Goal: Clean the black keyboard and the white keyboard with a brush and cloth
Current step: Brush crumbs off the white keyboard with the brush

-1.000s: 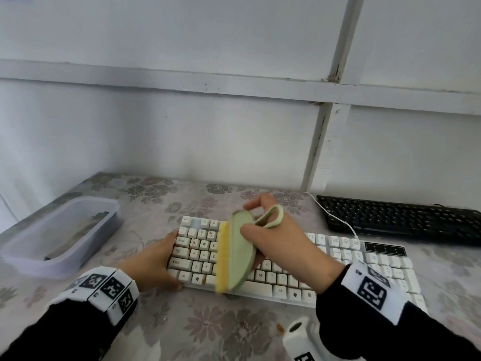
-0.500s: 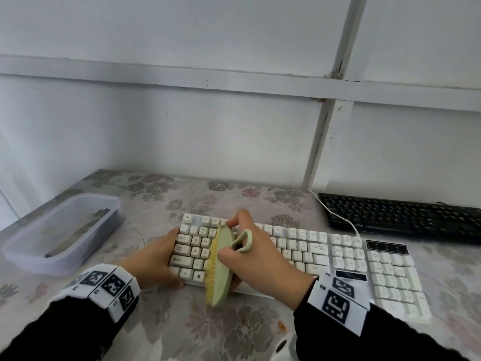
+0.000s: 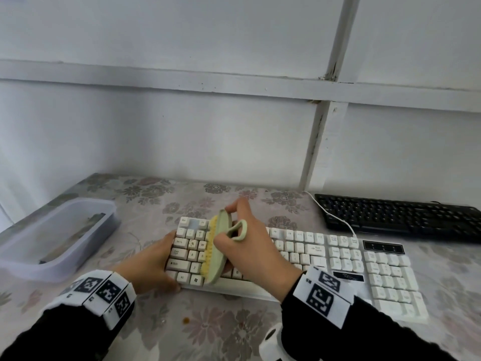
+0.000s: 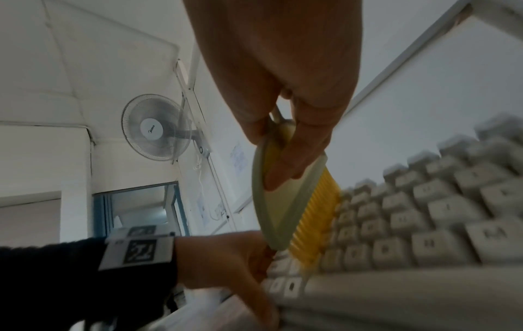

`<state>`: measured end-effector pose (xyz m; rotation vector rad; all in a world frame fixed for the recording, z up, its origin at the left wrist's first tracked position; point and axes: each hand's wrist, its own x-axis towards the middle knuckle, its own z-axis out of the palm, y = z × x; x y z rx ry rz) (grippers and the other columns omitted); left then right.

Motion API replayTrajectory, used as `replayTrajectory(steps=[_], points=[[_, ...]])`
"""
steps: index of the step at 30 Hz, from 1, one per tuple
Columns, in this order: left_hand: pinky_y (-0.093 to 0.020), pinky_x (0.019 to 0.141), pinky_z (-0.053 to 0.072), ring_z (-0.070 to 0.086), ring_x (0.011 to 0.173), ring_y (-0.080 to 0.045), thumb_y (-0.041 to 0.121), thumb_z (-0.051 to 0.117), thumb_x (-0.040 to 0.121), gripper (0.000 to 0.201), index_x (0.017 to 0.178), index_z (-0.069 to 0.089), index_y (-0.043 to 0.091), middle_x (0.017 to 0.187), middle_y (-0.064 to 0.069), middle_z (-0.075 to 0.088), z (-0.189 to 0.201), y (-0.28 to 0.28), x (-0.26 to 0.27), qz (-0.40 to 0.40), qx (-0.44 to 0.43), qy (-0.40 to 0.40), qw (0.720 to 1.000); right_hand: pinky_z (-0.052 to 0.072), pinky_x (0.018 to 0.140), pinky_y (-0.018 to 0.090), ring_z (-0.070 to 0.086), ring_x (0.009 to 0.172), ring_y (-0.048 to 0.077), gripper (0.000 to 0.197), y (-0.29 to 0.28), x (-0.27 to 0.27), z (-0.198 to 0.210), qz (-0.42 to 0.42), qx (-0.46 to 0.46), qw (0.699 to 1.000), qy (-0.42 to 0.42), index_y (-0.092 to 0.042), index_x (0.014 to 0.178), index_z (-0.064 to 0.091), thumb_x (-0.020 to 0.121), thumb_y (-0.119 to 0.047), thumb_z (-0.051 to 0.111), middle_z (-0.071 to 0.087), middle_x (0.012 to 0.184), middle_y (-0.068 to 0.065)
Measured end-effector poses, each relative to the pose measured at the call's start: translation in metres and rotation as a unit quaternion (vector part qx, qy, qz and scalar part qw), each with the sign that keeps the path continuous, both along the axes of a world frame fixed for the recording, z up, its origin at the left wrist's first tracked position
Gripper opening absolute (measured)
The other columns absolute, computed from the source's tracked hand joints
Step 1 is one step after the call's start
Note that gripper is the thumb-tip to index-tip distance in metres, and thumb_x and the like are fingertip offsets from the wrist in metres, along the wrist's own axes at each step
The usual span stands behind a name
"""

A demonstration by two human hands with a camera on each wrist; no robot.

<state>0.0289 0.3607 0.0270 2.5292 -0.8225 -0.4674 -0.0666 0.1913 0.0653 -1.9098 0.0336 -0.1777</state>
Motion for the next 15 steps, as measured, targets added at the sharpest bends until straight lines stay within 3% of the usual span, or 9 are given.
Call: replayTrajectory(steps=[4,6,8,10,12,15], points=[[0.008,0.069,0.031,0.039,0.084,0.015,0.014,0.077,0.067,0.090,0.119,0.009,0.040,0.096,0.038,0.029,-0.005,0.001,0.003,0.000,-0.014,0.001,1.000,0.057,0.064,0.055,0.063,0.071,0.034,0.027,0.002,-0.008,-0.009,0.025,-0.005,0.999,0.042,-0.020,0.105,0.036,0.087,-0.010,0.052,0.056,0.083,0.016],[0.006,0.070,0.032,0.041,0.085,0.013,0.016,0.077,0.067,0.090,0.119,0.008,0.041,0.096,0.038,0.029,-0.007,0.002,0.003,0.001,-0.010,-0.003,1.000,0.056,0.066,0.056,0.058,0.067,0.028,0.027,-0.001,-0.011,-0.007,0.037,-0.005,0.997,0.066,-0.020,0.106,0.037,0.086,-0.010,0.053,0.053,0.077,0.009],[0.000,0.077,0.035,0.043,0.088,0.010,0.017,0.077,0.067,0.091,0.121,0.008,0.042,0.096,0.036,0.031,-0.007,0.002,0.004,0.002,-0.006,0.003,1.000,0.058,0.064,0.051,0.059,0.068,0.027,0.027,-0.004,-0.011,-0.002,0.039,0.011,0.997,0.072,-0.020,0.106,0.038,0.086,-0.010,0.053,0.054,0.082,0.009],[-0.007,0.085,0.037,0.044,0.095,0.006,0.017,0.078,0.066,0.093,0.124,0.010,0.041,0.099,0.034,0.036,-0.007,0.003,0.005,0.000,-0.003,0.007,1.000,0.059,0.056,0.039,0.064,0.068,0.027,0.026,-0.007,-0.008,0.004,0.024,0.054,0.997,0.058,-0.019,0.105,0.039,0.087,-0.007,0.053,0.057,0.092,0.015],[-0.005,0.078,0.033,0.043,0.098,0.004,0.017,0.078,0.067,0.095,0.133,0.013,0.037,0.100,0.032,0.037,-0.006,0.002,0.004,0.001,0.002,0.008,1.000,0.059,0.054,0.036,0.068,0.068,0.029,0.028,-0.009,-0.003,0.009,-0.005,0.077,0.997,0.028,-0.019,0.109,0.038,0.088,-0.007,0.053,0.060,0.097,0.018],[0.004,0.069,0.030,0.040,0.099,0.003,0.017,0.077,0.068,0.097,0.139,0.013,0.030,0.096,0.036,0.031,-0.003,0.001,0.001,0.000,0.007,0.009,1.000,0.060,0.059,0.041,0.068,0.079,0.038,0.031,-0.007,0.002,0.009,-0.037,0.065,0.997,-0.016,-0.021,0.113,0.036,0.089,-0.007,0.052,0.061,0.098,0.022]])
